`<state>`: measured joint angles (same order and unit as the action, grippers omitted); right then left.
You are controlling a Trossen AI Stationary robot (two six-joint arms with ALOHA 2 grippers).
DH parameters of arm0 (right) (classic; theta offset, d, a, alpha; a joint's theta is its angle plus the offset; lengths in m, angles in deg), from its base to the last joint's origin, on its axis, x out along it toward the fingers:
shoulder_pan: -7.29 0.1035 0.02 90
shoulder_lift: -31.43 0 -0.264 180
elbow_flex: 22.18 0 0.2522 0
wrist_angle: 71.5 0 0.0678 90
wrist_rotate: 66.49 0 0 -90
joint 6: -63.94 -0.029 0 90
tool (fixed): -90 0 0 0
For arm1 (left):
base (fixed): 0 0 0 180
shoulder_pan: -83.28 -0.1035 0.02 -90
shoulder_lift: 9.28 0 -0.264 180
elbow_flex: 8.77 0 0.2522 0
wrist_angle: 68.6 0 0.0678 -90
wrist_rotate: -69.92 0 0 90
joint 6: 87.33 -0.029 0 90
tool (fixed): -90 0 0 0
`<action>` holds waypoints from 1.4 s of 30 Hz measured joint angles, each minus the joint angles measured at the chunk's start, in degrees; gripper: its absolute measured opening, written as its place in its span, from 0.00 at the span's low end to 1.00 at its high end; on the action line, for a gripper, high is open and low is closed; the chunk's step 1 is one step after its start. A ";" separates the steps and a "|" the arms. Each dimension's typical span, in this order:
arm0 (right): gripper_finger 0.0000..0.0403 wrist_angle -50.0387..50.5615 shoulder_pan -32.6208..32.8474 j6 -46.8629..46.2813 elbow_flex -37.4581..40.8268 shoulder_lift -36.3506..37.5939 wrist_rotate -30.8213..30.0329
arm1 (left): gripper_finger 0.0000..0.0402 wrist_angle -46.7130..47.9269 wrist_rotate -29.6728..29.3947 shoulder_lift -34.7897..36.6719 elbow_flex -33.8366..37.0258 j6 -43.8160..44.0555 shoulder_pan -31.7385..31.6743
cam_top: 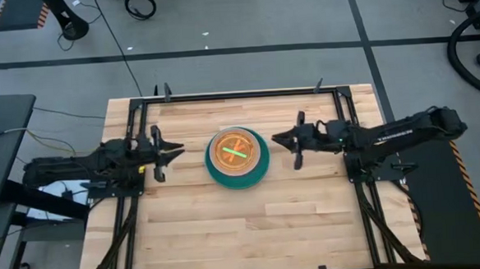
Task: Stack plastic plates
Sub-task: Return to Home Position
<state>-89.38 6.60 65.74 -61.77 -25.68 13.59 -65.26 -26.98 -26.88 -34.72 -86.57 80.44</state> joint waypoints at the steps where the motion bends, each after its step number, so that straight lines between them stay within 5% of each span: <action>1: 0.09 -1.24 0.09 0.10 1.97 1.49 0.10 | 0.19 -0.06 -0.35 1.68 1.21 -0.23 -0.12; 5: 0.02 -1.87 -1.02 -1.89 6.76 8.36 -0.02 | 0.14 1.43 -1.75 6.88 3.31 -1.25 -1.10; 13: 0.02 6.60 -0.99 -7.14 12.06 17.82 2.00 | 0.10 8.46 -1.84 13.96 2.49 -1.59 -1.43; 18: 0.01 6.19 2.52 -7.21 16.76 22.21 -2.03 | 0.08 8.84 1.20 17.57 5.23 -0.41 -1.41; 23: 0.01 12.89 3.72 -8.16 18.68 33.27 -1.99 | 0.05 8.65 1.18 17.51 6.32 -0.38 -1.40; 27: 0.01 22.78 2.70 -9.68 19.26 43.56 -0.30 | 0.03 6.97 3.18 17.50 6.33 -0.22 -1.34; 32: 0.01 23.31 -0.58 -10.04 25.44 51.99 3.13 | 0.02 5.81 4.30 17.50 7.03 -0.39 -1.32; 38: 0.01 25.20 -7.05 -10.86 25.49 56.91 14.48 | 0.02 0.20 6.90 17.45 11.71 0.08 -1.36; 42: 0.00 28.09 -9.71 -12.01 25.47 56.85 16.47 | 0.02 0.97 7.40 17.39 11.72 1.40 -1.43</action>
<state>-61.28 -3.11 53.73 -36.30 31.17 30.06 -64.29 -19.58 -9.48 -23.00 -85.17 79.01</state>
